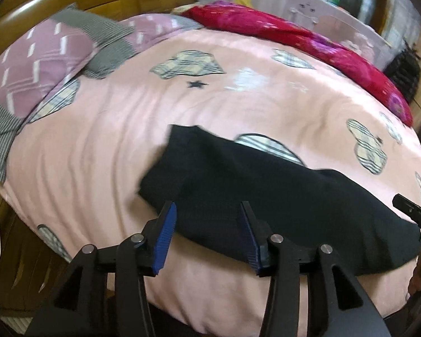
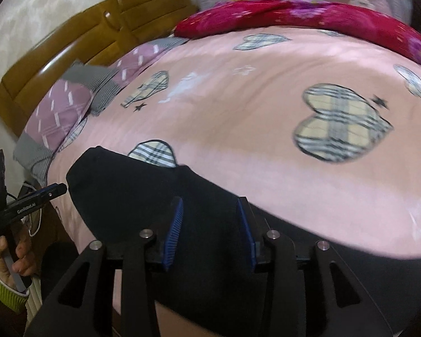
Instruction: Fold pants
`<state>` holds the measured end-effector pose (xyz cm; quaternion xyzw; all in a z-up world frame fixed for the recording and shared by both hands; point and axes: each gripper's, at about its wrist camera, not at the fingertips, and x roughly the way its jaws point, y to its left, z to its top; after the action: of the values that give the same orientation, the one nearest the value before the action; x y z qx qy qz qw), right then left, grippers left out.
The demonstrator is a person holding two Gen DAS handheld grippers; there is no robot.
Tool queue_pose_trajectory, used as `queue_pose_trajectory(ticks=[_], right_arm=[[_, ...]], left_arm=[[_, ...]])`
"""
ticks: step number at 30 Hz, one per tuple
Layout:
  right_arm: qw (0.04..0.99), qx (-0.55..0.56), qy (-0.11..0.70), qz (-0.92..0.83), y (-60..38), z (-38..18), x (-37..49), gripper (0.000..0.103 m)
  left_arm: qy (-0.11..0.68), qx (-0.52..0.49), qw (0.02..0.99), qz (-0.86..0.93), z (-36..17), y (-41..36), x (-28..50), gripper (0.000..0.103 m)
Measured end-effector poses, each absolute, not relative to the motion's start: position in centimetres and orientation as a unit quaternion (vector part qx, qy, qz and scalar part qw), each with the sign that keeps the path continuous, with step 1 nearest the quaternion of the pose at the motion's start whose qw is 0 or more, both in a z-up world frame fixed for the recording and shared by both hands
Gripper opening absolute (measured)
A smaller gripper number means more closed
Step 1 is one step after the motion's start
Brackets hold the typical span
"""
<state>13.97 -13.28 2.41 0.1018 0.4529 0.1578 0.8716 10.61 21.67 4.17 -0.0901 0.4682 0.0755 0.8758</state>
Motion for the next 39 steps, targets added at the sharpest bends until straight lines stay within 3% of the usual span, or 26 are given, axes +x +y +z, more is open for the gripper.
queue_pose_trajectory(ticks=[19,28,34,39], right_arm=[[0.872,0.237,0.428,-0.006,-28.3,1.5,-0.5,0.041],[0.864,0.285,0.411,-0.049,-32.3,0.8,-2.7,0.042],[0.852,0.320,0.408,-0.069,-34.2,-0.6,-3.4,0.055],[0.841,0.349,0.406,-0.078,-35.6,-1.8,-3.6,0.056]], left_arm=[[0.514,0.057,0.844,-0.144,4.4,0.7,12.7,0.056],[0.524,0.135,0.809,-0.232,4.2,-9.6,13.9,0.058],[0.527,0.162,0.792,-0.260,3.7,-14.4,15.0,0.058],[0.534,0.175,0.778,-0.281,3.2,-17.4,16.0,0.059]])
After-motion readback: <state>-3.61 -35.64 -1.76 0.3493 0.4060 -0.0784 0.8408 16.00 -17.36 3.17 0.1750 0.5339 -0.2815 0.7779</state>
